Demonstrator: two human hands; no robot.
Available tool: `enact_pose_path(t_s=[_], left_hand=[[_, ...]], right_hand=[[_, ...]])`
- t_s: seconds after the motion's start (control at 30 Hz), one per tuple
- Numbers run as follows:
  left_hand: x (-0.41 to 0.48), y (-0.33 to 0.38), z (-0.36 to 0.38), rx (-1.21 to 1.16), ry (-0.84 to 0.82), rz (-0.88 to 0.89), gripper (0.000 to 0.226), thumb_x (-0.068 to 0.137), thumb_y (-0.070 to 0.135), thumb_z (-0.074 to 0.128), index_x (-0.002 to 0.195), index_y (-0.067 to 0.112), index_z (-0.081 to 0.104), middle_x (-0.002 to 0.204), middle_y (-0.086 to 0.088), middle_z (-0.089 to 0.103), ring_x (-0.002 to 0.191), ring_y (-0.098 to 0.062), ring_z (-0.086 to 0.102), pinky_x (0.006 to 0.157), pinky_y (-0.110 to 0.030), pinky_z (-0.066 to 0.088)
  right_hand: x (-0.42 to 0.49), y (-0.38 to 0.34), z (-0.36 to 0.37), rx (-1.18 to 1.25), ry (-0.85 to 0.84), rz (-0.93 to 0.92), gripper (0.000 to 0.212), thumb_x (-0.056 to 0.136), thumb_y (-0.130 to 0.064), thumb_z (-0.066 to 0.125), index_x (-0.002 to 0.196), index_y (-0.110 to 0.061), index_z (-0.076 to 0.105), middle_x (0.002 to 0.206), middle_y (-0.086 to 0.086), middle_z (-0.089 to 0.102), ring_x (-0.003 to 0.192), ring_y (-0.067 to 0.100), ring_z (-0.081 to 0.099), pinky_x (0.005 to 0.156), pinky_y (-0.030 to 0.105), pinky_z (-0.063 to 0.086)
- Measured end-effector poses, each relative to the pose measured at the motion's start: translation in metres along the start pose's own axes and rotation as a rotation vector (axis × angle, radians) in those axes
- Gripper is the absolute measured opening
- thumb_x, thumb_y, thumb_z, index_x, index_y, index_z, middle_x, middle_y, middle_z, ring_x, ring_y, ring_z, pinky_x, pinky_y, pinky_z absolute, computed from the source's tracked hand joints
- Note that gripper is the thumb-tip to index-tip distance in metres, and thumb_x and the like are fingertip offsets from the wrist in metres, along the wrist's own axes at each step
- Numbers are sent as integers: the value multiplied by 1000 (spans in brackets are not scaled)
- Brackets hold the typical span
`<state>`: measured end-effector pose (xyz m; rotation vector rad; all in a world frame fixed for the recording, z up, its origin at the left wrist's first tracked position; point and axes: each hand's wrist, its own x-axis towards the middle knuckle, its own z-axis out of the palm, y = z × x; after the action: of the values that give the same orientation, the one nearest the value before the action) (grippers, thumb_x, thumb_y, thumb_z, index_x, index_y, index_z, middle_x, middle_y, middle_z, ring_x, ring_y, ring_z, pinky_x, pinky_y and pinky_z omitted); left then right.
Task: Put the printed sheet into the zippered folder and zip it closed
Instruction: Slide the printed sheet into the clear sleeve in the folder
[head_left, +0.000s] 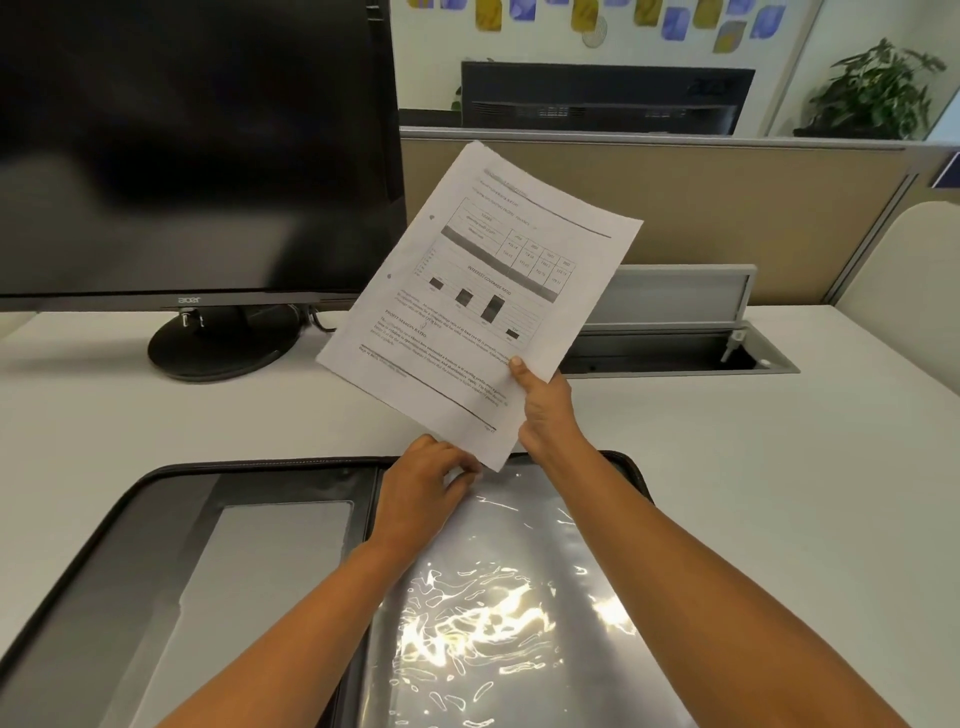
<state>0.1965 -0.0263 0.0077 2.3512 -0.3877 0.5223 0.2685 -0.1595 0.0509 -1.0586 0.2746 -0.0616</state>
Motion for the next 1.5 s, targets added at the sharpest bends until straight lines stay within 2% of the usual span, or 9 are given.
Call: enact_pose_path(t_s=[0.1,0.27,0.47,0.6,0.8,0.9,1.07,1.27,1.5], left_hand=[[0,2,-3,-4,4,-1,7,71,11,76,76,15,74,72,2,70,74,-17,59,61,-30,49],[3,-3,-9,-16,-19,-56,14,73,18,75,86,18,73,79,4,70,80,-13,56,66,-30,49],[5,-17,-22,9,-142,-80,21,74,23,74,94,24,70,71,25,50,73,2,43,65,-19,39],[8,-29,-29,4,-240,-140,26,76,26,71,100,31,64,85,18,62,76,9,44,65,-19,34],[16,-41,-37,-16,-294,-147,29,79,21,69,105,30,60,81,26,58,78,3,45,63,-13,34],[20,-50,-43,-32,-342,-145,28,81,17,67,106,27,59,79,24,57,78,1,45,66,-18,36],[28,-57,-46,-62,-442,-138,27,82,11,65,95,31,53,80,16,58,75,-8,47,71,-25,40],[28,-57,-45,-74,-442,-134,25,84,7,61,91,28,50,80,15,59,80,-22,53,73,-31,43],[29,-57,-48,-130,-437,-146,34,83,4,62,80,34,45,84,13,57,75,-9,48,71,-27,43]], right_hand=[[1,-4,-10,-47,5,13,33,88,-7,56,121,-6,52,126,19,56,115,35,53,95,50,45],[5,-16,-29,-142,6,41,33,88,-7,55,121,-6,52,126,17,57,112,34,55,81,43,49],[10,-25,-51,-244,-34,115,37,88,-8,55,126,-6,49,129,18,55,115,38,53,92,52,45],[12,-29,-64,-329,-84,171,39,88,-9,55,126,-9,49,129,17,56,114,38,54,97,57,43],[21,-34,-76,-342,-174,247,40,89,-7,53,129,-12,48,128,16,57,113,37,56,97,58,43],[24,-35,-80,-361,-188,276,41,89,-6,52,129,-12,47,128,15,57,114,37,55,99,58,41],[28,-30,-82,-431,-176,278,38,89,-5,53,126,-10,48,126,16,57,110,36,56,98,56,43],[27,-19,-83,-584,-120,62,29,90,-11,53,119,-10,52,119,18,60,98,30,61,87,46,51],[28,-23,-89,-497,-260,110,18,89,-15,55,106,-19,57,110,11,63,102,34,60,89,53,50]])
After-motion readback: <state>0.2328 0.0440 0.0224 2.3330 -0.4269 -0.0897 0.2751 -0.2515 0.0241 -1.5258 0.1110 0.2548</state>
